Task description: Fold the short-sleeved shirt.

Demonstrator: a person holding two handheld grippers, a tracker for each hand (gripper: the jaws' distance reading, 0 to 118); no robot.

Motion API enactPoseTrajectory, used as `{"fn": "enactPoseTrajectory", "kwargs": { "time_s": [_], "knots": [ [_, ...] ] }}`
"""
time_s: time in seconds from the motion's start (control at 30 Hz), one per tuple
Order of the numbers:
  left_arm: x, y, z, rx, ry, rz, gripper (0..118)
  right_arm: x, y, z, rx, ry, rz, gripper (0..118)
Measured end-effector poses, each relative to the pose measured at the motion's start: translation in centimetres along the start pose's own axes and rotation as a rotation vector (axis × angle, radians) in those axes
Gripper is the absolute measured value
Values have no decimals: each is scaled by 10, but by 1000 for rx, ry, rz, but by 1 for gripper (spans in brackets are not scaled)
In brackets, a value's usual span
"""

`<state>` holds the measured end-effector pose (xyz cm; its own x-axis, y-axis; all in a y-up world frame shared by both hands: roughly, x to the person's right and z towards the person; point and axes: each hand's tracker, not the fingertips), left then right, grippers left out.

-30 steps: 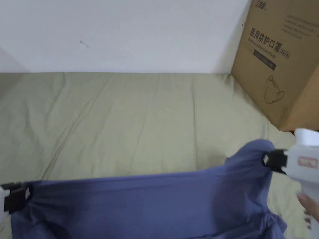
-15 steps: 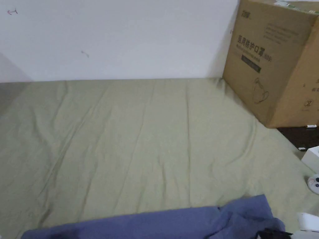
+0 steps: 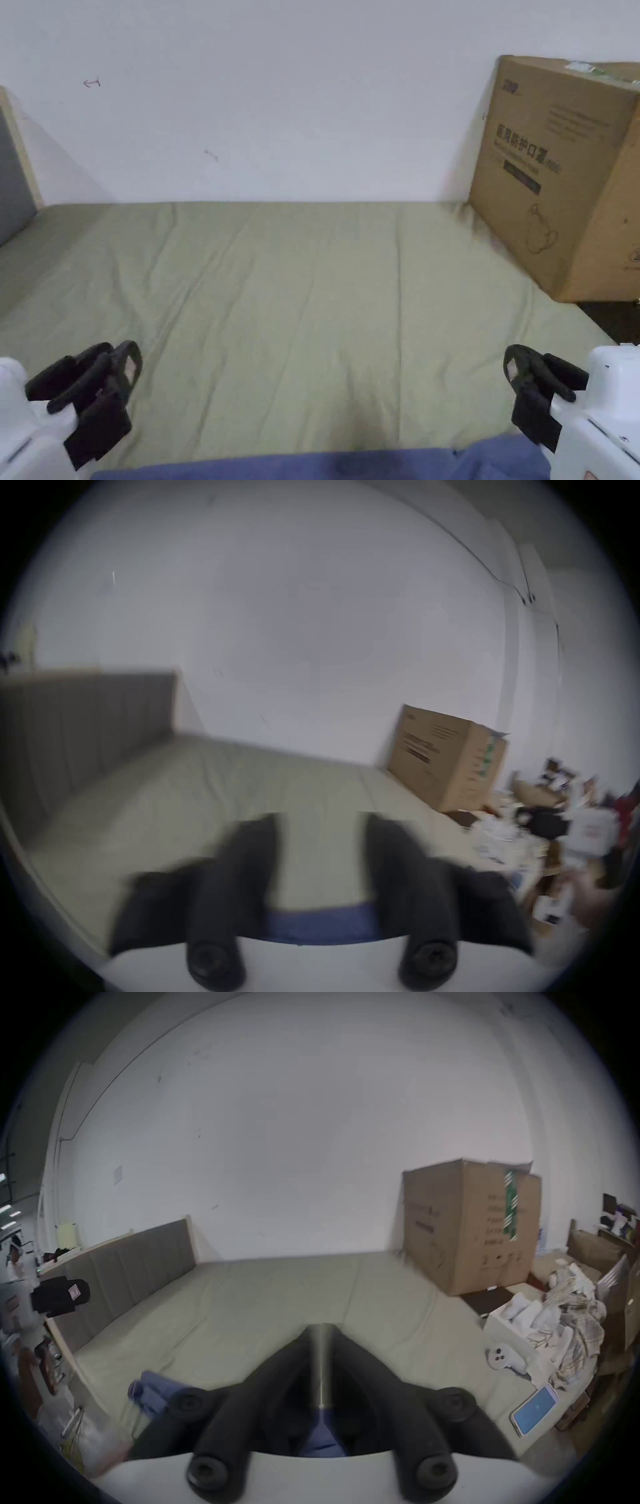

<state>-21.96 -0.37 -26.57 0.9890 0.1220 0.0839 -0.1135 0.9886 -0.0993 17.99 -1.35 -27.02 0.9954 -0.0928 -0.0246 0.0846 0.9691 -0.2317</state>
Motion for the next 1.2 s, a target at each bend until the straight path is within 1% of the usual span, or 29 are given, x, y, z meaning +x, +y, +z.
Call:
{"fn": "enactPoseTrajectory", "kwargs": {
  "time_s": [0.03, 0.07, 0.1, 0.13, 0.2, 0.27, 0.3, 0.37, 0.4, 0.43, 0.53, 0.6, 0.63, 0.67, 0.7, 0.73, 0.77, 0.8, 0.83, 0.87, 0.93, 0.97, 1.0, 1.07, 1.1, 1.13, 1.17, 1.2],
  "knots": [
    [7, 0, -1, -15, 45, -46, 0, 3, 0, 1, 4, 36, -54, 0],
    [9, 2, -1, 6, 21, -40, 0, 6, 1, 1, -17, 91, -89, 0],
    [5, 0, -3, -17, -17, -19, 0, 9, 1, 0, -47, 84, -97, 0],
    [3, 2, -5, -41, -50, -17, 0, 9, 3, 1, -55, 57, -83, 0],
    [-8, 8, -10, -113, -72, -6, 0, 15, 4, 3, -72, 45, -75, 0],
    [-31, 13, -19, -225, -66, 61, 0, 19, 7, 8, -89, 48, -74, 0],
    [-50, 15, -28, -322, -80, 113, 0, 22, 8, 10, -108, 50, -80, 0],
    [-91, 8, -47, -548, -215, 273, 0, 24, 8, 10, -143, 51, -82, 0],
    [-114, -3, -56, -639, -241, 349, 0, 24, 8, 9, -176, 49, -79, 0],
    [-136, -17, -63, -719, -236, 422, 0, 24, 6, 7, -191, 50, -82, 0],
    [-192, -71, -72, -787, -183, 615, 0, 15, 3, 3, -209, 62, -87, 0],
    [-222, -105, -76, -801, -198, 745, 2, 5, 3, -4, -251, 72, -86, 0],
    [-229, -120, -75, -779, -212, 794, 11, 0, 2, -7, -267, 75, -93, 0],
    [-238, -132, -77, -770, -218, 828, 45, 0, 3, -10, -281, 85, -106, 0],
    [-246, -146, -80, -775, -230, 855, 85, -5, 3, -13, -295, 94, -114, 0],
    [-249, -159, -85, -794, -257, 896, 116, -9, 3, -17, -309, 99, -116, 0],
    [-248, -170, -87, -822, -279, 918, 115, -14, 3, -19, -321, 101, -116, 0],
    [-253, -177, -91, -747, -305, 961, 116, -16, 4, -23, -327, 102, -109, 0],
    [-254, -188, -99, -797, -347, 987, 118, -21, 4, -25, -325, 109, -76, 0],
    [-255, -199, -105, -809, -367, 1022, 118, -25, 4, -26, -308, 116, -27, 0],
    [-253, -216, -112, -771, -463, 1108, 118, -34, 6, -30, -309, 106, 52, 0],
    [-250, -216, -119, -737, -493, 1124, 118, -38, 7, -33, -317, 100, 66, 0],
    [-245, -218, -129, -722, -562, 1165, 118, -42, 8, -35, -322, 101, 60, 0],
    [-238, -235, -145, -790, -656, 1245, 118, -45, 11, -40, -336, 116, 34, 0],
    [-228, -237, -153, -813, -658, 1209, 118, -47, 12, -43, -341, 122, 21, 0],
    [-221, -235, -158, -823, -632, 1146, 117, -51, 13, -44, -337, 126, 29, 0],
    [-219, -237, -155, -816, -589, 1074, 101, -56, 13, -44, -324, 135, 58, 0],
    [-213, -237, -160, -829, -520, 991, 63, -57, 14, -45, -314, 142, 79, 0]
  ]
}}
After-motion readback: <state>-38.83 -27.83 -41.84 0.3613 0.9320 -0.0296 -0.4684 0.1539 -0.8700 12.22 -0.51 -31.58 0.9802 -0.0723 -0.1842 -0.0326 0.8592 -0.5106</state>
